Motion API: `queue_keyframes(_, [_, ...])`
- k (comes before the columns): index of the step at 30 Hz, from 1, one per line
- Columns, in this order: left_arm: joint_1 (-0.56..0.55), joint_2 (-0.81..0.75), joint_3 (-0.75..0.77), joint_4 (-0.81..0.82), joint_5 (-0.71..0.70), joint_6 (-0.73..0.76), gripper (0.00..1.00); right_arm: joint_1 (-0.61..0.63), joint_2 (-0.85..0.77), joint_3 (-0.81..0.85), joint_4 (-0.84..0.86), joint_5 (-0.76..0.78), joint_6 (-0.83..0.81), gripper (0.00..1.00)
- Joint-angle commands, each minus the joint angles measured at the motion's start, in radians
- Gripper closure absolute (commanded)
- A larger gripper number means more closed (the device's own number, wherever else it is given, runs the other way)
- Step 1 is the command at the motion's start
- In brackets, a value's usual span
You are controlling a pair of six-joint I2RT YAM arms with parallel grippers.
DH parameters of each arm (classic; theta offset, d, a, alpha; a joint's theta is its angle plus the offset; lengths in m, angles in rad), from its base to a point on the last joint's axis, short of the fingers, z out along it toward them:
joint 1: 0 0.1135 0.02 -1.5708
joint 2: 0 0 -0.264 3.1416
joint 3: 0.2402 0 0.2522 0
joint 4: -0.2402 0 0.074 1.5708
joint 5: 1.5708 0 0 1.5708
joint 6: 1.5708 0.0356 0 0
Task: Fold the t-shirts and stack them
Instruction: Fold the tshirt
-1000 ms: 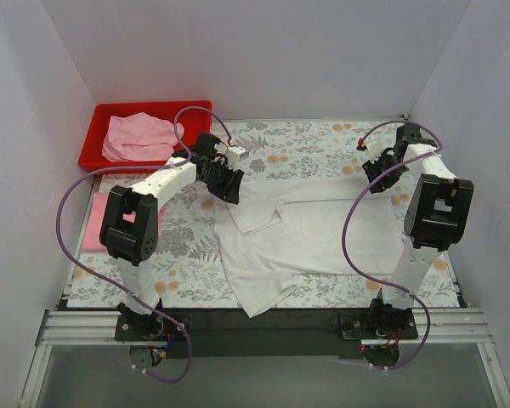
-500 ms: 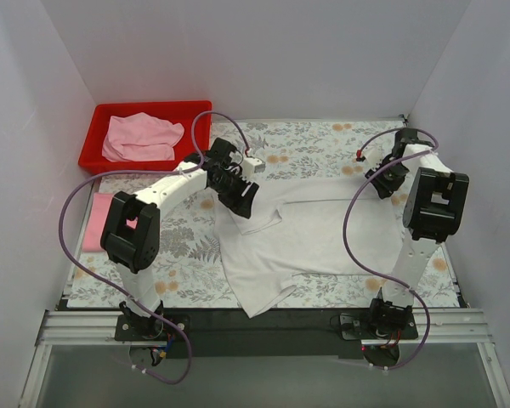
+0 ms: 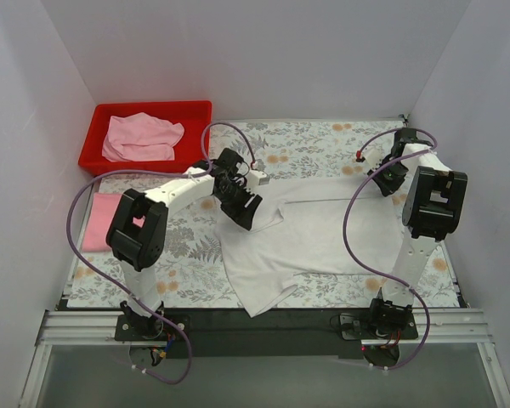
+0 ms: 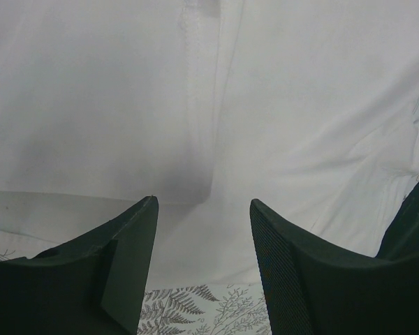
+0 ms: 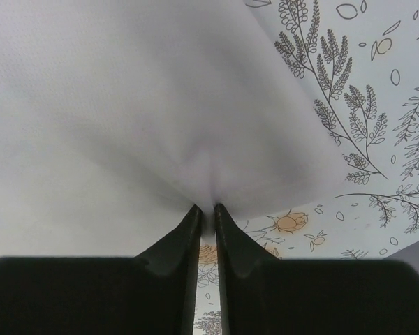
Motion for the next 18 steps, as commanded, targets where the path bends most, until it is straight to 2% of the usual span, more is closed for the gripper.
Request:
queue_keyframes(1, [-0.013, -0.005, -0.009, 0.003, -0.033, 0.002, 0.46, -0.005, 0.007, 0.035, -0.023, 0.016, -0.061, 0.82])
queue_keyframes(7, [-0.039, -0.008, -0.029, 0.015, -0.044, 0.012, 0.47, -0.004, 0.006, 0.035, -0.025, 0.01, -0.059, 0.89])
queue_keyframes(18, [-0.079, 0.022, -0.045, 0.062, -0.135, 0.037, 0.53, -0.005, 0.006, 0.036, -0.025, 0.012, -0.061, 0.93])
